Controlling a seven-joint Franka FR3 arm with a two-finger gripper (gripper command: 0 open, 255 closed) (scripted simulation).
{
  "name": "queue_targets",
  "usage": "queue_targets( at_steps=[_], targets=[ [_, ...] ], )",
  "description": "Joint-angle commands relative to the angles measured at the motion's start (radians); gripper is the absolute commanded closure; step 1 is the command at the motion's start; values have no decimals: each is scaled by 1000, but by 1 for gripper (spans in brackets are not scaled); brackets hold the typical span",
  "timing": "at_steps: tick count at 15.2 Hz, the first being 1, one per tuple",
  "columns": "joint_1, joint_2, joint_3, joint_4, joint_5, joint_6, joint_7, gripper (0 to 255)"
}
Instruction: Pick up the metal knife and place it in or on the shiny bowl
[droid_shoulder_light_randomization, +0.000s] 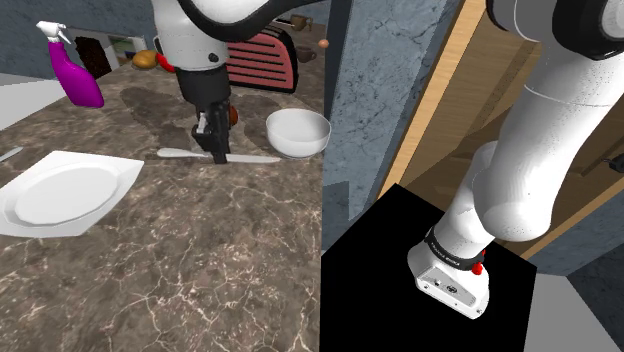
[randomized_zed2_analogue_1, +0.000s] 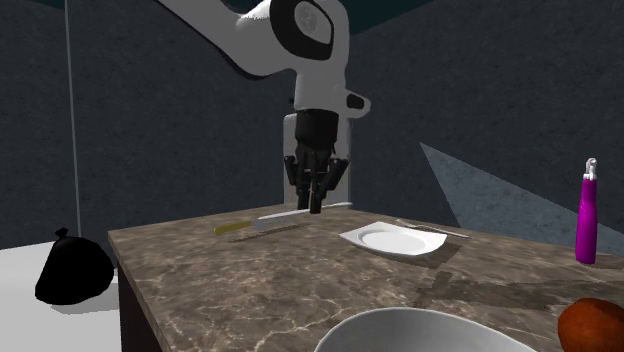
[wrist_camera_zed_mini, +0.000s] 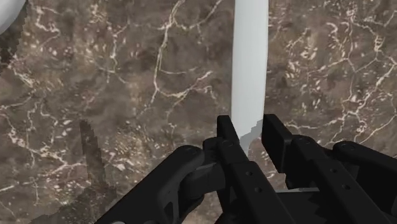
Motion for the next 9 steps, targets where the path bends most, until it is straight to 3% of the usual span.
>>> queue_targets(
  at_steps=[1,9],
  targets=[
    [-23,-36,-15,-37,11,2,-41,255],
    [-124,-153,-107,-167,31,15,-240,255]
  ],
)
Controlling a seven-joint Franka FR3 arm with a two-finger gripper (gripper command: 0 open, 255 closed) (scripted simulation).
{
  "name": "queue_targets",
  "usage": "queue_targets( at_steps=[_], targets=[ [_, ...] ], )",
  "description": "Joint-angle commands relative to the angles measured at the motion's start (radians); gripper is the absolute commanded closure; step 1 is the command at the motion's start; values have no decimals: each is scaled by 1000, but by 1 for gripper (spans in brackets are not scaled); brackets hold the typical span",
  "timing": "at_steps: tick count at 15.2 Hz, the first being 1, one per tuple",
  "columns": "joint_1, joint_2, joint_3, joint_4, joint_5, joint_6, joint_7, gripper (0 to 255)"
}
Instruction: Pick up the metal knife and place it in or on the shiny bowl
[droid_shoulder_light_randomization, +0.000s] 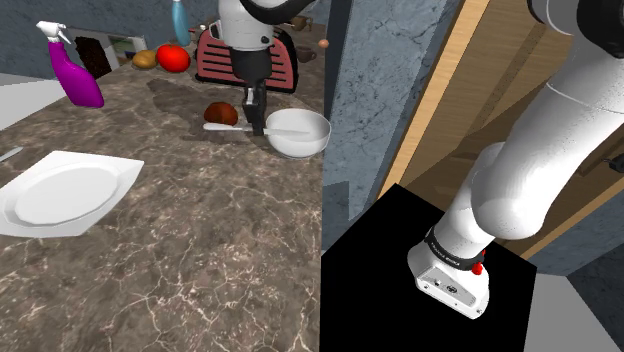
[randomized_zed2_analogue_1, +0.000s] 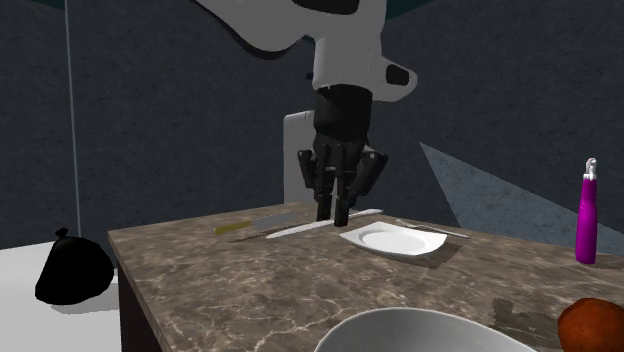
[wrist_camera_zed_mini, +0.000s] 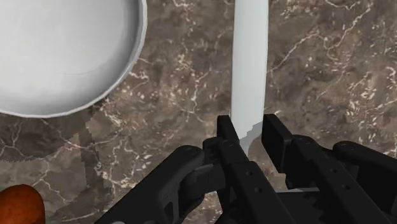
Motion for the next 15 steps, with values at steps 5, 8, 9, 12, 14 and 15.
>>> queue_targets(
  at_steps=[5,8,9,12,14,15],
  targets=[
    [-70,-54,-77,-64,-5,9,-149,255],
    [-105,-65,-116,-75,-13,8,-220,255],
    [-116,-67,-130,-77,-17,8,-243,255],
    [-150,-67,-169,-75,-28,6,-313,255],
    [-168,-63,-189,-70,-34,5,-350,255],
    [-167,-61,-189,-82,-34,19,-349,255]
  ],
)
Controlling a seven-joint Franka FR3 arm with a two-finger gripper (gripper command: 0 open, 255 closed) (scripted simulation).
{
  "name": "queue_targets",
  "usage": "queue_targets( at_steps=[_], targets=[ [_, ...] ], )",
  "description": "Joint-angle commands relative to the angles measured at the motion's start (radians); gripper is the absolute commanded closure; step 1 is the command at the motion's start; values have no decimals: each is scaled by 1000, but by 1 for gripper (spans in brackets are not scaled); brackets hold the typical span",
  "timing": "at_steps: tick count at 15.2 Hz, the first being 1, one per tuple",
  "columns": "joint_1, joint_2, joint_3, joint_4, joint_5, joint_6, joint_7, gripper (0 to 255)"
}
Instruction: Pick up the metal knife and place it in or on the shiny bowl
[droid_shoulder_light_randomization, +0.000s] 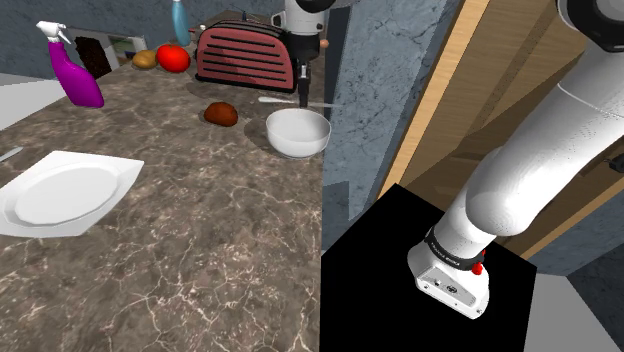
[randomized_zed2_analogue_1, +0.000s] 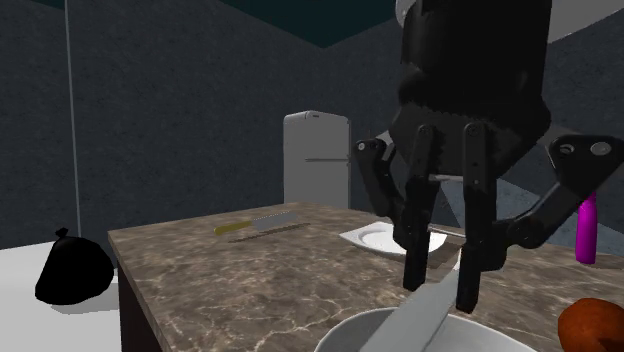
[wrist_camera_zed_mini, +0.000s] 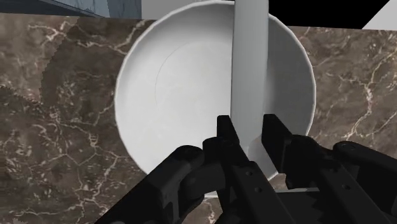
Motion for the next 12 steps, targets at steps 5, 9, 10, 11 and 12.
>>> queue_targets(
  at_steps=[5,9,10,11,12],
  targets=[
    [-4,18,-4,-57,-3,75,-8,255],
    [-4,32,-4,-96,-5,127,-6,255],
    [-4,36,-4,-105,-5,141,-6,255],
    [-4,40,-4,-114,-5,154,-5,255],
    [-4,45,-4,-122,-6,167,-5,255]
  ],
)
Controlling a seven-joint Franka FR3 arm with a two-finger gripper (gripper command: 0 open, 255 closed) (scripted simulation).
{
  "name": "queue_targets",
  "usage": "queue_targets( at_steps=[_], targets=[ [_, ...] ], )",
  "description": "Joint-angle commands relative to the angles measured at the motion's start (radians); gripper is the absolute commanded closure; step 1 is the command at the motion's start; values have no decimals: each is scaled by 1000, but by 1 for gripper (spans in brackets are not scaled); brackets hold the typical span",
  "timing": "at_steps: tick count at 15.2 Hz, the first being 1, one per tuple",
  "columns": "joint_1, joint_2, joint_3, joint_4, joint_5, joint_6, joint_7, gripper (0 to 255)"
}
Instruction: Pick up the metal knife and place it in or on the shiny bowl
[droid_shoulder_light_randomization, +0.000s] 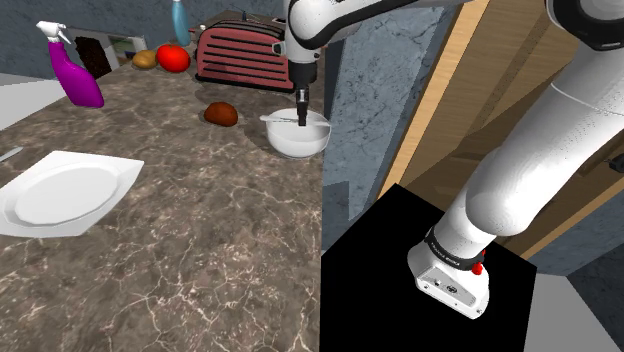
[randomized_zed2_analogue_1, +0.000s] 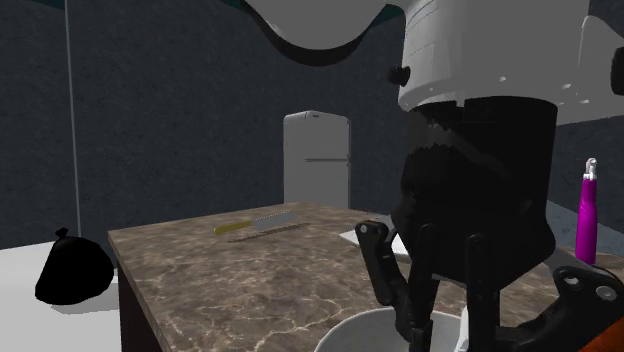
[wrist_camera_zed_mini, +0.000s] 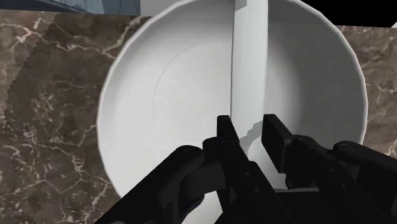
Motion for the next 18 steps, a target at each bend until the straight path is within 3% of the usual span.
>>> queue_targets(
  at_steps=[1,9,10,15,18],
  targets=[
    [0,14,0,-20,-1,34,1,255],
    [-1,14,1,-20,-1,34,1,255],
    [-1,13,0,-19,-2,33,0,0],
    [-1,14,1,-20,-1,34,1,0],
    [0,-6,1,61,1,-66,0,0]
  ],
)
